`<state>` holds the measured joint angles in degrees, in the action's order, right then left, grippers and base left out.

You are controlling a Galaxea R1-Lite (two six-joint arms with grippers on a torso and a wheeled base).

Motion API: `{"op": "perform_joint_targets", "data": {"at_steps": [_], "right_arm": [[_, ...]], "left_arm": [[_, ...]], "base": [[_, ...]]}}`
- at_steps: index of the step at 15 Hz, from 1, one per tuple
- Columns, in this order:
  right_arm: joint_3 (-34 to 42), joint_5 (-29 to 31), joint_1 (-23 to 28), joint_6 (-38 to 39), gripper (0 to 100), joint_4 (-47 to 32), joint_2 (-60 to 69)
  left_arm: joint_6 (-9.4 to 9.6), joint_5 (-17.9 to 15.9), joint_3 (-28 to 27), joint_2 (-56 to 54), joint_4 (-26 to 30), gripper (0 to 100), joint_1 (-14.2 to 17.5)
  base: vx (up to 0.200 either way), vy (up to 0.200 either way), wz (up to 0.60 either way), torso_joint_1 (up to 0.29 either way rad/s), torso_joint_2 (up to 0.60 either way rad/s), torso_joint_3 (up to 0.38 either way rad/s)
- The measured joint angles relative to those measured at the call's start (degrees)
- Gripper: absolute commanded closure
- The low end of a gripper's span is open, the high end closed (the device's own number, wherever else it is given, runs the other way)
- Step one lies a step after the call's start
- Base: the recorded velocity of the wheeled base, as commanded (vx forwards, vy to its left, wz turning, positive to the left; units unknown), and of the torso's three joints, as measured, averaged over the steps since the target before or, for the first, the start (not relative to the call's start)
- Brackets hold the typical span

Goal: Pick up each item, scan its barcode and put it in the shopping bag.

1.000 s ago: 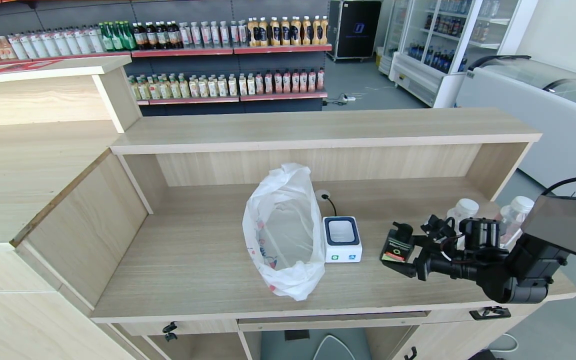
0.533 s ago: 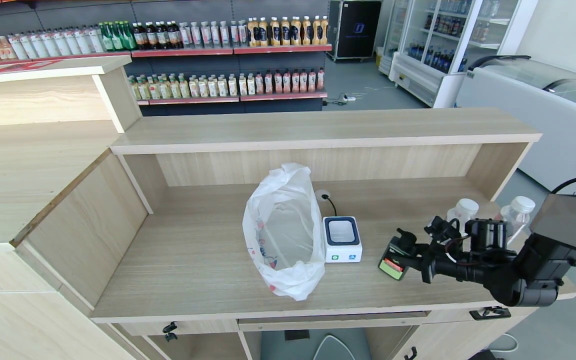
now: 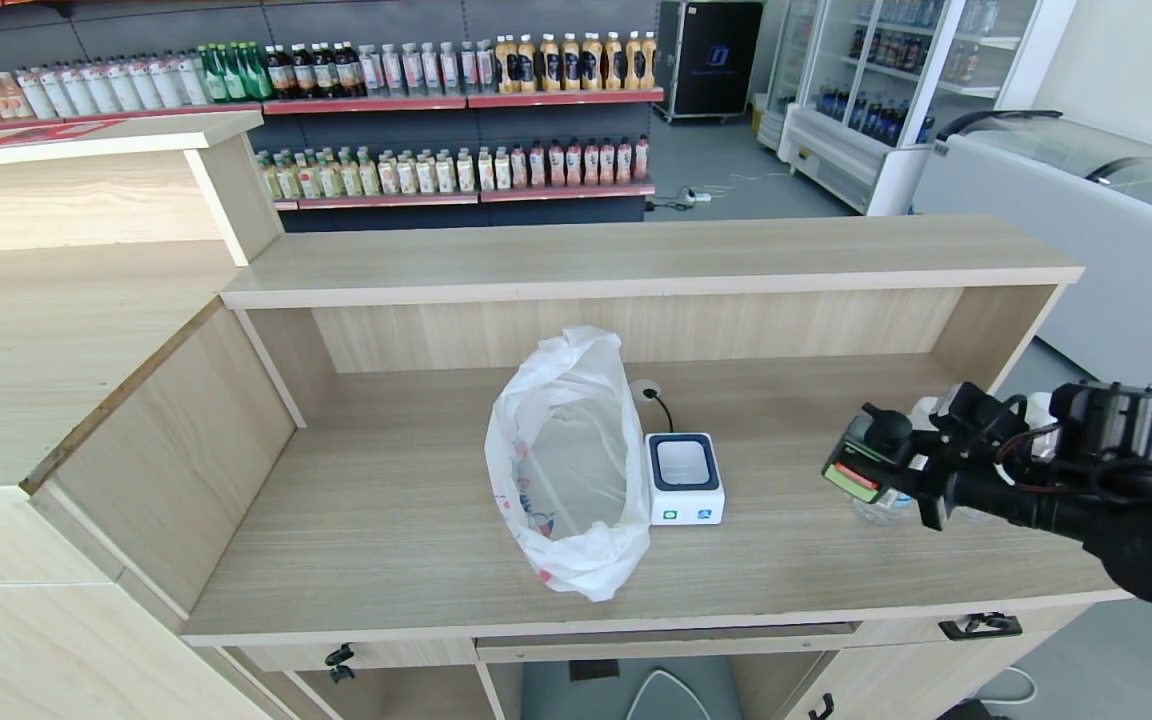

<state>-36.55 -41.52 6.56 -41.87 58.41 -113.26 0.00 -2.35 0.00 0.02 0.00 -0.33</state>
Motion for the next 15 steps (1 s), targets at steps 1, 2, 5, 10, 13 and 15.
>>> {"op": "perform_joint_targets", "data": {"at_steps": [1, 2, 5, 10, 13, 15], "right_arm": [[1.61, 0.68, 0.22, -4.38, 100, -0.51, 4.72], [3.25, 0.52, 0.33, -9.28, 100, -1.10, 9.94], [6.51, -2.00, -2.07, -29.98, 100, -1.29, 23.65], [9.90, -2.27, -19.50, -59.45, 100, -0.68, 36.54], [10.42, 0.77, -30.83, -75.14, 100, -0.88, 39.07], [10.56, 5.21, -37.36, -82.36, 100, -1.18, 39.60]], "left_arm": [[0.00, 0.00, 0.00, 0.00, 0.00, 0, 0.00], [0.00, -0.02, 0.00, 0.00, 0.00, 0, -0.02], [0.00, -0.02, 0.00, 0.00, 0.00, 0, -0.02], [0.00, -0.02, 0.00, 0.00, 0.00, 0, -0.02], [0.00, -0.02, 0.00, 0.00, 0.00, 0, -0.02], [0.00, -0.02, 0.00, 0.00, 0.00, 0, -0.02]], "base": [[0.000, 0.000, 0.00, 0.000, 0.00, 0.000], [0.000, 0.000, 0.00, 0.000, 0.00, 0.000], [0.000, 0.000, 0.00, 0.000, 0.00, 0.000], [0.000, 0.000, 0.00, 0.000, 0.00, 0.000], [0.000, 0.000, 0.00, 0.000, 0.00, 0.000], [0.000, 0.000, 0.00, 0.000, 0.00, 0.000]]}}
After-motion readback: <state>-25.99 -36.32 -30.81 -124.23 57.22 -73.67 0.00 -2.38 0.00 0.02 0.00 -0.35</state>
